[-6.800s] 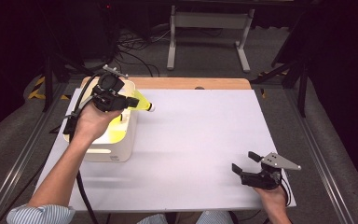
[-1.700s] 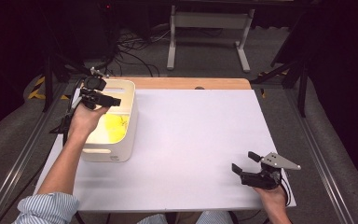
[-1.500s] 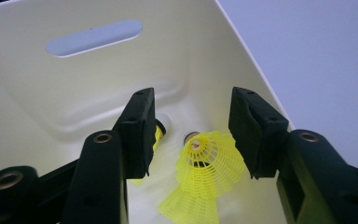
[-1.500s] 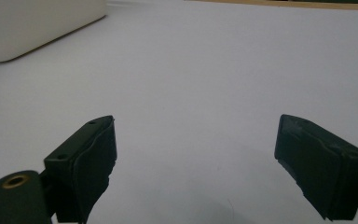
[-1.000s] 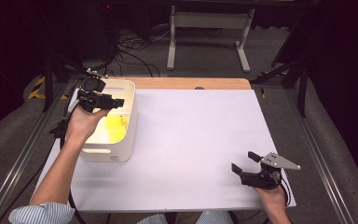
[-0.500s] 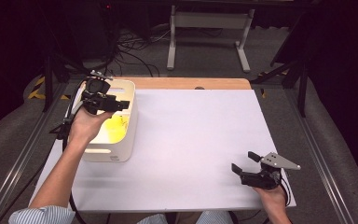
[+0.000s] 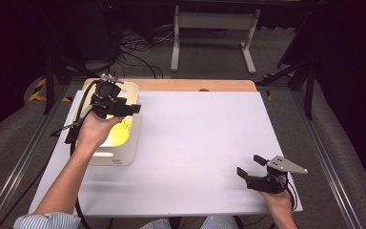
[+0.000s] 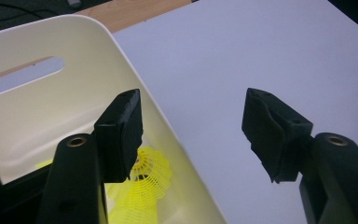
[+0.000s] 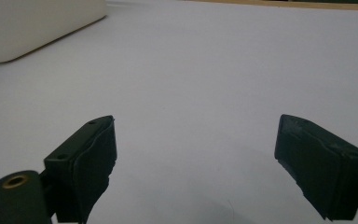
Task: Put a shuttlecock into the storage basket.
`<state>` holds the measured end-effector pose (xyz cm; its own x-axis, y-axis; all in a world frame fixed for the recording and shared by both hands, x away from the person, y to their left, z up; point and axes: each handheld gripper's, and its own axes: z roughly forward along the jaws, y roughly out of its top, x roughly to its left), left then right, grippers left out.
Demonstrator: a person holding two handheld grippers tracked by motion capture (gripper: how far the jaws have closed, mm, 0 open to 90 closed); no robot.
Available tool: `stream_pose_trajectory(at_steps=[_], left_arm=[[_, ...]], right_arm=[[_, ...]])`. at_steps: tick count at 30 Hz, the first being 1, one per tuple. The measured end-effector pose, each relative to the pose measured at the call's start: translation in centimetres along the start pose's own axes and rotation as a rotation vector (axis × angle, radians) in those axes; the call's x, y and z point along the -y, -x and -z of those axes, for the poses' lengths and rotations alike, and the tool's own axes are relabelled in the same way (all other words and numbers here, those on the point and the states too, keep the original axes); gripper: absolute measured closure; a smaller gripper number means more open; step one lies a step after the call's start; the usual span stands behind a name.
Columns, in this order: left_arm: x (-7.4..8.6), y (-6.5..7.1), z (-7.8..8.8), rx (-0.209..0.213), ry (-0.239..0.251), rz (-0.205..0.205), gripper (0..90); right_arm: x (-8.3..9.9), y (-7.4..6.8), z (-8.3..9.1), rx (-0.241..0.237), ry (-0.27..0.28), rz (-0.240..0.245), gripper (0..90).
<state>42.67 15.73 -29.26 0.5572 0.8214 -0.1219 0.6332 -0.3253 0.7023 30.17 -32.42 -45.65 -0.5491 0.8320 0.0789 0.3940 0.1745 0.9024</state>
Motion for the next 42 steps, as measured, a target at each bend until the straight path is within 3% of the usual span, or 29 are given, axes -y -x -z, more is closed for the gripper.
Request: stream_pose_trajectory(at_steps=[12, 27, 42], left_arm=[[-0.1, 2.0, -0.7, 0.038, 0.007, -0.035, 38.3], [0.3, 3.9, -2.5, 0.088, -0.006, -0.049, 36.5], [1.5, 4.7, -2.7, 0.108, 0.003, -0.051, 35.8]], right_arm=[[0.0, 0.0, 0.0, 0.000, 0.001, 0.000, 13.2], [0.0, 0.1, 0.1, -0.002, 0.005, -0.005, 13.3], [0.0, 0.0, 0.1, -0.002, 0.004, -0.004, 13.3]])
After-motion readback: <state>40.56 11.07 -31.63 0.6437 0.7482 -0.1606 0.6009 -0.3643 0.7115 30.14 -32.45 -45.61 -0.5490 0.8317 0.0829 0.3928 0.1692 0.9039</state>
